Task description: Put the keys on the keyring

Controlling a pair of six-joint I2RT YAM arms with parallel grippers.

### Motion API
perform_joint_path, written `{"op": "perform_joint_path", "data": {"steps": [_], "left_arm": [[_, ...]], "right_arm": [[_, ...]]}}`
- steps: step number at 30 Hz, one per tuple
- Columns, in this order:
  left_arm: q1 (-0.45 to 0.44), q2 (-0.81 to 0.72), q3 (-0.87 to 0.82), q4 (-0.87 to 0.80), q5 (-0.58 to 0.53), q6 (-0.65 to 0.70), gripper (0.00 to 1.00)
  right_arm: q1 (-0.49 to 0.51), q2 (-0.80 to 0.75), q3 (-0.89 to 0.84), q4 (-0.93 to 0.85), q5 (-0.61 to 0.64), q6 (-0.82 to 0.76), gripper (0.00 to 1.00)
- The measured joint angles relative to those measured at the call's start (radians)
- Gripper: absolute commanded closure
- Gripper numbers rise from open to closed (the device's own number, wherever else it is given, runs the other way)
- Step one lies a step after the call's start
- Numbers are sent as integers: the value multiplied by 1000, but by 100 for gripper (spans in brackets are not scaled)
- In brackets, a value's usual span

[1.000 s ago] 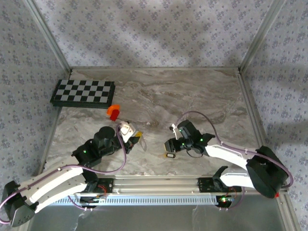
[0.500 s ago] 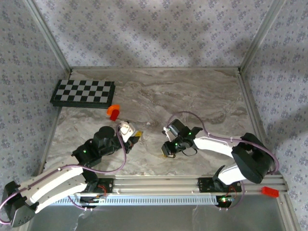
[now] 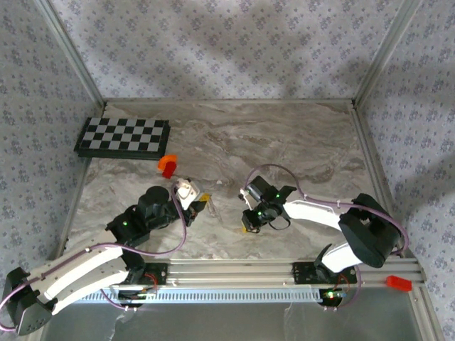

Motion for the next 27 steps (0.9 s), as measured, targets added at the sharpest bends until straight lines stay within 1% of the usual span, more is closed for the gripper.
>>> {"op": "perform_joint_path", "data": {"steps": [15, 18, 24, 27], "left_arm": [[2, 0, 0, 1, 3, 0, 100], [2, 0, -5, 11, 3, 0, 100], [2, 10, -15, 20, 3, 0, 100], [2, 11, -23, 25, 2, 1, 100]], "right_arm": [[8, 7, 18, -31, 14, -31, 99], [13, 7, 39, -77, 34, -37, 100], [38, 55, 182, -272, 112, -50, 100], [44, 69, 209, -336, 121, -52, 100]]}}
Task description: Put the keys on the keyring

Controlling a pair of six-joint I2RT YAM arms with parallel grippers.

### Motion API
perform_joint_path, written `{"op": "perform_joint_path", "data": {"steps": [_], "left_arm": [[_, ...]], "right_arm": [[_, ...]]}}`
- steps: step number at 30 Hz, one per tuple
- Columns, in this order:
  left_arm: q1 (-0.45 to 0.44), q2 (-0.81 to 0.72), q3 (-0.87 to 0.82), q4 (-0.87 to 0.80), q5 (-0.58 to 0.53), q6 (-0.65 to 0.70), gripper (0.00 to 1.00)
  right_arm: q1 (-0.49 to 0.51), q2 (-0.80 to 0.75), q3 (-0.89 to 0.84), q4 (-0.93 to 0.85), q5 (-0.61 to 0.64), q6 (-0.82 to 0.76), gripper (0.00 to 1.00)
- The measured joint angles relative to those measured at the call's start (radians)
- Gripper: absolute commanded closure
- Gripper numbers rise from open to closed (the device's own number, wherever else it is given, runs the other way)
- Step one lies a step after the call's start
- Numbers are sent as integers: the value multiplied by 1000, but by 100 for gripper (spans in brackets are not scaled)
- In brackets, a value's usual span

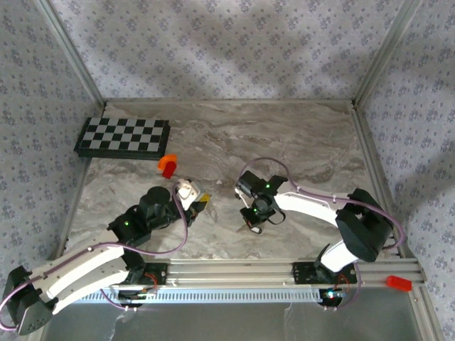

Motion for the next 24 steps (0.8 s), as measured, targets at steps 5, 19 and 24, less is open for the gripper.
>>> {"op": "perform_joint_path", "data": {"steps": [5, 19, 24], "left_arm": [[0, -20, -23, 4, 0, 2, 100], [0, -37, -24, 5, -4, 3, 100], [0, -37, -24, 5, -4, 7, 100]], "right_arm": [[0, 55, 24, -75, 3, 0, 100], [3, 107, 52, -95, 2, 2, 75], [-9, 54, 39, -61, -2, 20, 62]]}}
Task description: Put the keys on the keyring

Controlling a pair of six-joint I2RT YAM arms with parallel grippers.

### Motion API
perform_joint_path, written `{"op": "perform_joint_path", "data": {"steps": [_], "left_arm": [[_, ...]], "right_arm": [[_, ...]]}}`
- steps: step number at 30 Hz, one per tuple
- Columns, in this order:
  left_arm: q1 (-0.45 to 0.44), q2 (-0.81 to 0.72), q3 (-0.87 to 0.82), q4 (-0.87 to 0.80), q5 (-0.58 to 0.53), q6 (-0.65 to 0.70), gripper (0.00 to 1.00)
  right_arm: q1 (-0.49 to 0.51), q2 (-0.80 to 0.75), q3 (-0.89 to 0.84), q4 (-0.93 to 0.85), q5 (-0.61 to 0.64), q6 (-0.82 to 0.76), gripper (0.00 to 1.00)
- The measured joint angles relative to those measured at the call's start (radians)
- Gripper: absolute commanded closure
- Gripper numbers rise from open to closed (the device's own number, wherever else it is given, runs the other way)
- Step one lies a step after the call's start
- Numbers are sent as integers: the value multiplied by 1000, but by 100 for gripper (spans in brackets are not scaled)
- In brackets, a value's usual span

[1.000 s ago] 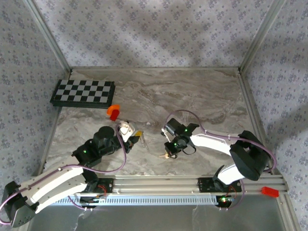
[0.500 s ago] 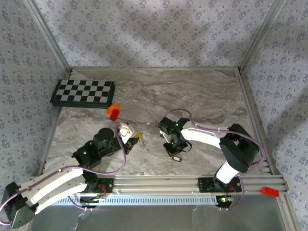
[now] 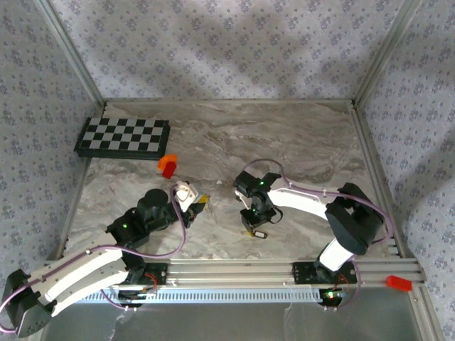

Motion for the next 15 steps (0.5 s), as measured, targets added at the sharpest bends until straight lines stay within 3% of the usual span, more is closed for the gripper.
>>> {"op": "perform_joint_path", "data": {"steps": [5, 15], "left_arm": [[0, 0, 0, 0, 0, 2, 100], [0, 0, 0, 0, 0, 2, 100]], "right_arm": [[-43, -121, -100, 80, -27, 56, 54], [-29, -155, -177, 157, -34, 148, 60]]}}
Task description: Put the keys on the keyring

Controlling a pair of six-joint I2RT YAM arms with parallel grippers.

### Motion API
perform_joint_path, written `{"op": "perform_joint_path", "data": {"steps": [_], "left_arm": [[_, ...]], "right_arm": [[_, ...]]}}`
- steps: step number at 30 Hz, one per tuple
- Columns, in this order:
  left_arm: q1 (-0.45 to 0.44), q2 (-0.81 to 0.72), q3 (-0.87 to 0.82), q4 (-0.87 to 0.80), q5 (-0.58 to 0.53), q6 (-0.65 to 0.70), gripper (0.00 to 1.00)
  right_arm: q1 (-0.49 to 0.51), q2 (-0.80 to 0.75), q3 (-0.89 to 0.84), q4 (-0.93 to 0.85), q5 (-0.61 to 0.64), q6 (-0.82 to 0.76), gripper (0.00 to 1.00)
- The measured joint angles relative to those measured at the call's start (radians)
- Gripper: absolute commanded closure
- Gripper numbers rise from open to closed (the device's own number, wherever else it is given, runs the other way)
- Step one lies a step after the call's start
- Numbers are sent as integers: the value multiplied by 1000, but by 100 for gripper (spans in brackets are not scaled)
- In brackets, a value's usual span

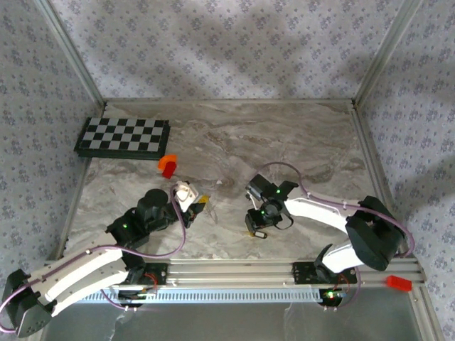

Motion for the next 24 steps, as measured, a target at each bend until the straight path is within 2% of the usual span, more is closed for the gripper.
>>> {"op": "perform_joint_path", "data": {"steps": [15, 24], "left_arm": [[0, -8, 0, 0, 0, 0, 100], [0, -21, 0, 2, 0, 0, 100]], "right_arm": [[32, 39, -9, 22, 14, 20, 82], [32, 53, 17, 2, 66, -2, 94]]}}
